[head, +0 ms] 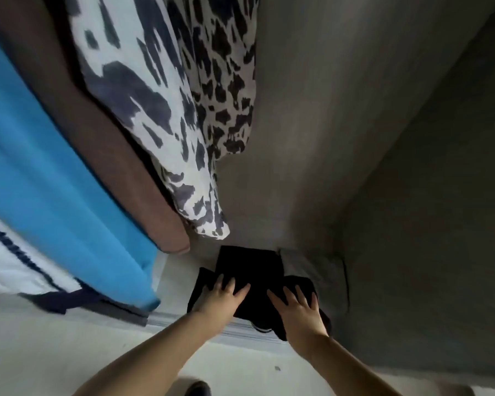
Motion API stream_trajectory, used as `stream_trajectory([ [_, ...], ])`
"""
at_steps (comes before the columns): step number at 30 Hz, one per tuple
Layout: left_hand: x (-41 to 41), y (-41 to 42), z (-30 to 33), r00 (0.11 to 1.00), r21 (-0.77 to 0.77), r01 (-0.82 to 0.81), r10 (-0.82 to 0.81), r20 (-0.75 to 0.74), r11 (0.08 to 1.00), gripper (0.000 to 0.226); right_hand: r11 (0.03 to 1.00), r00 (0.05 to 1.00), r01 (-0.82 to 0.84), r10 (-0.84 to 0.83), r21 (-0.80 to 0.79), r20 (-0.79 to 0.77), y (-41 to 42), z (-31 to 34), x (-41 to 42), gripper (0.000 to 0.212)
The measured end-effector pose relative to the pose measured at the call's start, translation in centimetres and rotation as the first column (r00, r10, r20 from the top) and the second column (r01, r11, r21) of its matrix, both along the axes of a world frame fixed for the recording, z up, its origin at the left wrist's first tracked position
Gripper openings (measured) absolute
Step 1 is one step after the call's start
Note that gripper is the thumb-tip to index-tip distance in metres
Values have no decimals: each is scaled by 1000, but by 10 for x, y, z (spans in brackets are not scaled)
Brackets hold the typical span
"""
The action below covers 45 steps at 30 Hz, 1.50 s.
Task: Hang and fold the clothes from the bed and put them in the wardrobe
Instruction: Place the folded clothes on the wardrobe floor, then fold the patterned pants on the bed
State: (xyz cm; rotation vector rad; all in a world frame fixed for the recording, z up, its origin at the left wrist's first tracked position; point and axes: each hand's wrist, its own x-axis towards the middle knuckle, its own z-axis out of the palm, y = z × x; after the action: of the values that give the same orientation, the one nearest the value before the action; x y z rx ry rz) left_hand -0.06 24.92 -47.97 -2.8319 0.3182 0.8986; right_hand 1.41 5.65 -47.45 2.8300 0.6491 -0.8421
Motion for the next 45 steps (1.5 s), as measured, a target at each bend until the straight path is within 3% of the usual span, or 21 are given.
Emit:
stream_trajectory([
  [6,83,21,-167,996,79,24,-30,86,997,62,1000,996,20,-20,-1,89,31,-175,88,74],
  [13,155,34,-317,979,-12,-28,30,202,1000,88,978,948,143,-179,151,263,40,-338,143,78],
  [18,159,21,-425,995,-51,-39,44,93,998,98,985,971,133,-153,114,184,23,-430,132,92],
  [22,146,26,-457,995,-109,-65,72,63,992,101,977,990,99,-116,187,84,15,-456,121,92],
  [25,145,33,-436,998,-87,-48,44,-52,995,102,984,992,121,-114,130,-62,15,-433,135,85],
  [28,137,29,-384,986,-46,-53,45,-160,998,87,984,978,150,-133,99,-163,16,-380,145,67],
  [32,121,6,-292,1000,-127,-30,29,-13,991,46,947,961,267,-247,178,-127,14,-289,128,45],
  [34,118,-9,-234,989,-237,-85,110,95,968,33,948,960,278,-269,154,-79,11,-236,118,36],
  [40,132,-42,-44,954,-455,-215,285,90,864,32,909,920,372,-388,191,58,-5,-49,99,31],
  [45,132,-58,95,969,-415,-147,215,122,898,30,871,882,422,-458,251,106,-30,96,74,27],
])
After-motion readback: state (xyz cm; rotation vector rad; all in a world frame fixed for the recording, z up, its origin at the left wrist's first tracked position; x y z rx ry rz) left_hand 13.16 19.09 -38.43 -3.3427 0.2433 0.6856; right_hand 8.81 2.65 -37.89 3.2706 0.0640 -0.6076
